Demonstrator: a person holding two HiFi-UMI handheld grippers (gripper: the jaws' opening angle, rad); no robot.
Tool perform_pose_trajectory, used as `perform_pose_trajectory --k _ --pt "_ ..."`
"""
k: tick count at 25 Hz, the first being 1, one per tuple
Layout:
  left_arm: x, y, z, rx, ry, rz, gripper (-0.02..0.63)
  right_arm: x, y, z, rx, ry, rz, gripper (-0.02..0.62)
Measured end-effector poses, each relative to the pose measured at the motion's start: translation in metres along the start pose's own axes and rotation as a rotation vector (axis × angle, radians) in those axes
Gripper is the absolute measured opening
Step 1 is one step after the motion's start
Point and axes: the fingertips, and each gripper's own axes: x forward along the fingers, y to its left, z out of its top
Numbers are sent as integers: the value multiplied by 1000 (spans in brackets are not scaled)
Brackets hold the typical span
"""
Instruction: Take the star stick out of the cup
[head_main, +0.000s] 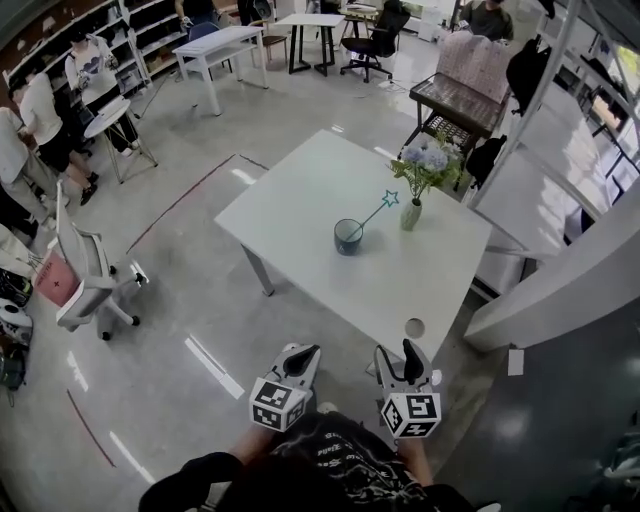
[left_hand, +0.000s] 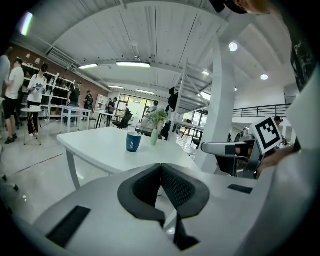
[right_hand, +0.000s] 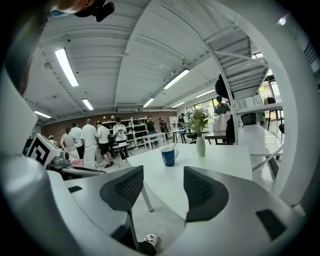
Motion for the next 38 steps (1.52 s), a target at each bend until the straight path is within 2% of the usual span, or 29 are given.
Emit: perform_pose_trajectory --k 7,16,21,26,30,38 --pt "38 44 24 -1 -9 -45 20 52 -15 28 57 -33 -45 242" --pt "102 146 75 10 -15 -95 20 154 -21 67 112 -70 -119 241" --pt "129 206 97 36 22 -101 20 207 -25 85 145 -86 -185 241" --pt "147 251 108 30 32 -121 20 248 -28 99 123 -84 -210 236" --pt "159 270 117 24 25 -131 20 273 -35 104 153 -86 -217 236" --pt "172 275 120 15 47 -136 20 310 -57 114 203 -80 -215 236"
